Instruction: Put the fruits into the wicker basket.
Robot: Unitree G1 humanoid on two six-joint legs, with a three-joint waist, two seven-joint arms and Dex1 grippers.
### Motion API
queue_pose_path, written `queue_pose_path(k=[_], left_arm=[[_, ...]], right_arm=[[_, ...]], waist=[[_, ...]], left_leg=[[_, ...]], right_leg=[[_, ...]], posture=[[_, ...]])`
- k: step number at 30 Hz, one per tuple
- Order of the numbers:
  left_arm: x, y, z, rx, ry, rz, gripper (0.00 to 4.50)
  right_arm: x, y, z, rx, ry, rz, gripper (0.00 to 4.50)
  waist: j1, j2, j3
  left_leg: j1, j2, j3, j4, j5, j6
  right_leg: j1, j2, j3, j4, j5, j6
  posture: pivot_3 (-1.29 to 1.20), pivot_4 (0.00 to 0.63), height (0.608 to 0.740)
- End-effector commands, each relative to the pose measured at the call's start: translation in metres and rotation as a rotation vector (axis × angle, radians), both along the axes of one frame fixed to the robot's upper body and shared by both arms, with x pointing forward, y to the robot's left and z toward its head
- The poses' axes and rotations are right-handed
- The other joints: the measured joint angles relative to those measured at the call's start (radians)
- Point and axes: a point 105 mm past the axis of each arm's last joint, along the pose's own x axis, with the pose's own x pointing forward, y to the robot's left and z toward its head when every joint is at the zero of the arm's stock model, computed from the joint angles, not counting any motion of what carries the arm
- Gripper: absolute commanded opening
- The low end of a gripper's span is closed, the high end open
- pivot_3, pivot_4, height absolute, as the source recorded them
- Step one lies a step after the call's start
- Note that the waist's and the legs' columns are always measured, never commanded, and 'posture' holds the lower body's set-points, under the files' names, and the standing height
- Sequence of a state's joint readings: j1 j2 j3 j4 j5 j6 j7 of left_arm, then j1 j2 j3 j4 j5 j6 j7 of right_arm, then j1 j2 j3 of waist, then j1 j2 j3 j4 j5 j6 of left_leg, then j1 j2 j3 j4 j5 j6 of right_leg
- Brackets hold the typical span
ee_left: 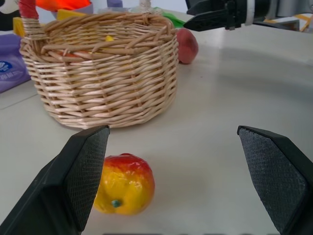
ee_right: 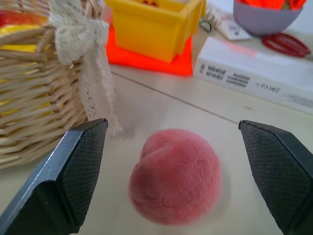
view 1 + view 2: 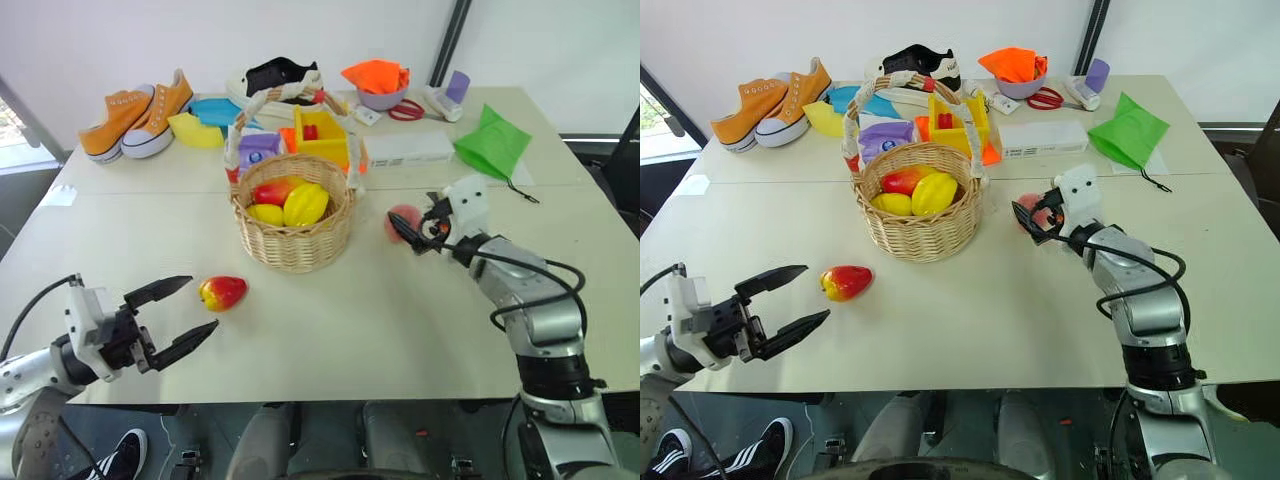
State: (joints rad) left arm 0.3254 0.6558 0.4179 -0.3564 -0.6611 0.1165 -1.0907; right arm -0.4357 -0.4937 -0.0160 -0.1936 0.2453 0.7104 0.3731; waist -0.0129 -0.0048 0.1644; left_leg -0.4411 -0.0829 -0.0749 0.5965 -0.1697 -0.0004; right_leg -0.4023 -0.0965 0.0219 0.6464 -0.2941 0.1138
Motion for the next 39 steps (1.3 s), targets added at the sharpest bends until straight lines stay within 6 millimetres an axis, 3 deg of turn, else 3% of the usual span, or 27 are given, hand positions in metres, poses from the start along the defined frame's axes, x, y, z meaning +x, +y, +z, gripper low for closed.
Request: queue_pose_path(k=[1,8,13,18,20,24,26,29,32,34,37,39], left_arm=[[-0.004,-0.005,0.007,0.013,-0.037,-0.021,4.50],[-0.006,-0.005,0.004,0.006,-0.041,-0.005,4.50],[-0.006,-0.002,0.006,0.003,-0.047,0.012,4.50],[-0.003,0.003,0.005,0.002,-0.060,0.044,4.50],[-0.001,0.006,0.006,-0.003,-0.070,0.064,4.50],[0.005,0.012,0.008,-0.030,-0.084,0.097,4.50],[0.009,0.016,0.009,-0.047,-0.094,0.122,4.50],[0.018,0.022,0.010,-0.057,-0.111,0.158,4.50],[0.023,0.018,0.009,-0.075,-0.109,0.149,4.50],[0.022,0.013,0.006,-0.064,-0.102,0.129,4.50],[0.022,0.012,0.006,-0.063,-0.096,0.125,4.50],[0.022,0.012,0.006,-0.067,-0.093,0.128,4.50]], right_arm=[[0.008,-0.009,-0.005,0.001,0.083,-0.044,4.46],[0.020,-0.010,-0.024,0.058,0.195,-0.078,4.46],[0.021,-0.014,-0.024,0.076,0.184,-0.097,2.98],[0.012,-0.024,-0.009,0.094,0.138,-0.102,2.98],[0.000,-0.023,0.001,0.120,0.127,-0.044,2.98],[-0.065,0.014,0.034,0.122,0.137,0.395,2.98],[-0.079,0.029,0.043,0.118,0.157,0.491,2.98],[-0.074,0.061,0.062,0.142,0.093,0.565,2.98],[-0.053,0.105,0.069,0.163,0.035,0.600,2.98],[-0.034,0.123,0.067,0.157,0.010,0.567,2.98],[-0.017,0.132,0.064,0.118,-0.025,0.524,2.98],[-0.016,0.137,0.065,0.127,-0.022,0.551,2.98]], waist=[[0.000,0.000,0.000],[-0.001,0.000,0.000],[-0.001,0.000,0.000],[0.001,0.000,0.000],[0.003,0.000,0.000],[0.004,0.001,0.001],[-0.006,0.000,0.000],[-0.018,-0.001,0.000],[-0.030,-0.001,0.000],[-0.031,-0.001,0.000],[-0.019,-0.002,0.000],[-0.007,-0.002,0.000]], left_leg=[[0.000,0.000,0.000,0.000,0.000,0.000],[0.000,0.000,0.000,0.000,0.000,0.000],[0.000,0.000,0.000,0.000,0.000,0.000],[-0.001,0.000,0.000,0.000,0.000,0.000],[-0.001,0.000,0.000,0.000,0.000,0.000],[-0.003,0.000,0.000,0.000,0.000,0.001],[-0.002,0.001,0.000,0.000,0.000,0.001],[0.000,0.005,0.003,0.000,-0.001,0.000],[0.000,0.006,0.003,0.000,-0.001,-0.001],[-0.001,0.006,0.003,0.000,0.000,0.001],[-0.002,0.005,0.004,-0.001,0.000,0.001],[-0.002,0.004,0.004,-0.001,0.000,0.000]], right_leg=[[0.000,0.000,0.000,0.000,0.000,0.000],[0.000,0.000,0.000,0.000,0.000,0.000],[-0.001,0.000,0.000,0.000,0.000,0.000],[-0.001,0.000,0.000,0.000,0.000,0.000],[-0.001,0.000,0.000,0.000,0.000,0.000],[0.002,0.000,0.000,0.000,0.000,0.000],[0.002,0.000,-0.001,0.000,0.000,0.000],[0.003,0.000,-0.002,0.000,0.002,-0.003],[0.001,0.000,-0.003,0.000,0.002,-0.003],[-0.004,0.000,-0.004,-0.001,0.002,-0.004],[-0.005,0.000,-0.004,0.000,0.003,-0.003],[-0.005,-0.001,-0.003,-0.001,0.004,-0.001]], posture=[[0.00,0.150,0.740],[0.00,0.150,0.740],[0.00,0.150,0.740],[0.00,0.150,0.740],[0.00,0.150,0.740],[0.00,0.150,0.740],[0.00,0.150,0.740],[0.00,0.150,0.740],[0.00,0.150,0.740],[0.00,0.150,0.740],[0.00,0.150,0.740],[0.00,0.150,0.740]])
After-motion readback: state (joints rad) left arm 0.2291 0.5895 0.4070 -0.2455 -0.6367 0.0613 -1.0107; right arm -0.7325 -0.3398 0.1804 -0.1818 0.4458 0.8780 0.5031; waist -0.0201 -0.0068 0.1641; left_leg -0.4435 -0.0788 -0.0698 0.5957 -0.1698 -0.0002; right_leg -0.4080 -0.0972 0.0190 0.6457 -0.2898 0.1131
